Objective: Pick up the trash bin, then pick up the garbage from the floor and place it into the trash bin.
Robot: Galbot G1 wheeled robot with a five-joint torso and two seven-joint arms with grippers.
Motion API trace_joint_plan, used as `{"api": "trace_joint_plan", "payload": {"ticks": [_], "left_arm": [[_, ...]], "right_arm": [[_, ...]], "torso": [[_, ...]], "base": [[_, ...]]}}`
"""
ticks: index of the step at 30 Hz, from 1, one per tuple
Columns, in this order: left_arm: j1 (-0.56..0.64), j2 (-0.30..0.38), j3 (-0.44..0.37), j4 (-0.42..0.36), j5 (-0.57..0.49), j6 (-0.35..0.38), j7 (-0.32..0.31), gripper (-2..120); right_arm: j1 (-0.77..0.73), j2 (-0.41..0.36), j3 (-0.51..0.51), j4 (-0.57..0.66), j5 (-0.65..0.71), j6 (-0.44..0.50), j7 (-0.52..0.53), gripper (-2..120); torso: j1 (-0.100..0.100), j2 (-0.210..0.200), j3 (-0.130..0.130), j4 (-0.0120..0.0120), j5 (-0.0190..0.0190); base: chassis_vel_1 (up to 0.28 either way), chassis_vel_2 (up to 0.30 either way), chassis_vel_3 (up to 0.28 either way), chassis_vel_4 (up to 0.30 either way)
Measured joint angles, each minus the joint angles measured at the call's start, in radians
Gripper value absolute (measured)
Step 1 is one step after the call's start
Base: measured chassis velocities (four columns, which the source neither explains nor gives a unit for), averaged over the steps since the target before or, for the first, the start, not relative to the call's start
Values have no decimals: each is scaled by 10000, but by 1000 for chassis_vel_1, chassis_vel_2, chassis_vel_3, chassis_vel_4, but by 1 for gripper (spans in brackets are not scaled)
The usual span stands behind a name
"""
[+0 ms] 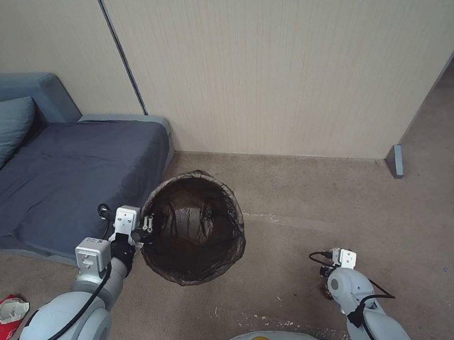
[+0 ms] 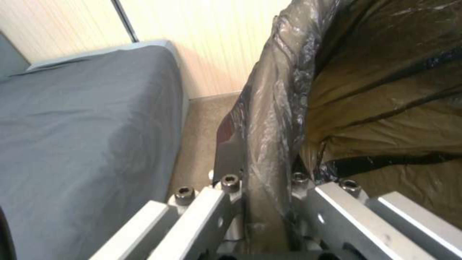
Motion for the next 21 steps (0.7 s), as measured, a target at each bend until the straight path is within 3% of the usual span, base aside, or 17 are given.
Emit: {"api": "trace_joint_plan", "payload": {"ticks": [1,9,16,18,19,21], "left_arm": [[1,-2,-1,0,5,0,6,0],[-19,3,4,0,32,0,14,0],[14,15,39,0,41,0,-36,0],[53,31,54,0,63,0,-69,0],[53,31,54,0,63,0,-69,0],[74,32,70,0,87,0,-68,0]], "right_arm": [[-103,-34,47,273,30,-4,-16,0],[-565,-184,231,1638,346,-112,-12,0],[-1253,-434,378,3551,847,-369,6,0],[-1667,-800,307,5267,1510,-761,52,0],[-1667,-800,307,5267,1510,-761,52,0],[-1745,-1253,158,6640,2326,-858,267,0]], "torso": [[0,0,0,0,0],[0,0,-1,1,-1],[0,0,-2,0,1],[0,0,-1,-2,1],[0,0,-1,-2,1],[0,1,-2,2,-4]], "base": [[0,0,0,0],[0,0,0,0],[0,0,0,0],[0,0,0,0],[0,0,0,0],[0,0,0,0]]}}
